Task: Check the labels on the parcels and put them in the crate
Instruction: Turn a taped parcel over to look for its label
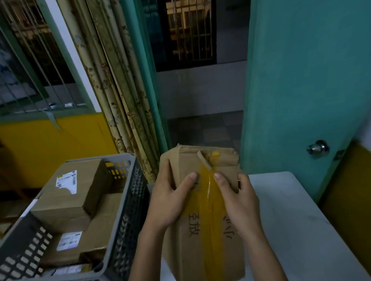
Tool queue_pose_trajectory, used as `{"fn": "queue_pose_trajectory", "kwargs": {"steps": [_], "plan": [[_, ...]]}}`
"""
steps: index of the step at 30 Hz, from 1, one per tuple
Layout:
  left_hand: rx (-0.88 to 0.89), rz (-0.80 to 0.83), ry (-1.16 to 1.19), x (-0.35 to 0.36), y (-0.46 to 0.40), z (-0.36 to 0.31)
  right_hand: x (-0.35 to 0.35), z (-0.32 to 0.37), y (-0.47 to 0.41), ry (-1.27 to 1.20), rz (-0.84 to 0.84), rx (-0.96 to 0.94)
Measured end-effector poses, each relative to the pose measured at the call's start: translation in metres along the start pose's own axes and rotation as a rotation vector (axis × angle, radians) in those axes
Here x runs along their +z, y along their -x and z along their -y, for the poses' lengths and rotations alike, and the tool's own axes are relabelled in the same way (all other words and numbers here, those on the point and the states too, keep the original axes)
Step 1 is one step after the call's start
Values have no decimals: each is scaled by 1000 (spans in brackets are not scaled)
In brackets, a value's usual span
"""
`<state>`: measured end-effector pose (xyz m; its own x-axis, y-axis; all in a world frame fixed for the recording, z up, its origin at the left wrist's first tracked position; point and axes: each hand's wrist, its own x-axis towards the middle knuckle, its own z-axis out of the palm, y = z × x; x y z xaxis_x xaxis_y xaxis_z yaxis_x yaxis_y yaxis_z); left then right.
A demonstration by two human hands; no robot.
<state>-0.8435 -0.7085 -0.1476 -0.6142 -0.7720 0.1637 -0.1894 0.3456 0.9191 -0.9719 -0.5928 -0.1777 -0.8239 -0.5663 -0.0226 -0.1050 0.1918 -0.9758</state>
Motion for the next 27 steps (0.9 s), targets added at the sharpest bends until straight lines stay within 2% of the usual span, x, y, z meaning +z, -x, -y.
{"fn": "queue_pose_trajectory", "kwargs": {"steps": [5,10,17,21,24,27], "plan": [[-17,22,179,0,-1,13,-5,2,-1,72,-7,-69],[-23,60,216,-2,-5,14,-5,9,0,17,23,-49],[-101,-169,193,9,-8,-9,1,24,0,-31,-41,-58],[-57,-178,176,7,-9,-7,2,23,4,-64,-104,-79],[-19,-114,167,6,-5,-2,0,27,1,-77,-154,-88],[-17,135,193,-2,-1,5,-2,22,-5,-84,-215,-108]]}}
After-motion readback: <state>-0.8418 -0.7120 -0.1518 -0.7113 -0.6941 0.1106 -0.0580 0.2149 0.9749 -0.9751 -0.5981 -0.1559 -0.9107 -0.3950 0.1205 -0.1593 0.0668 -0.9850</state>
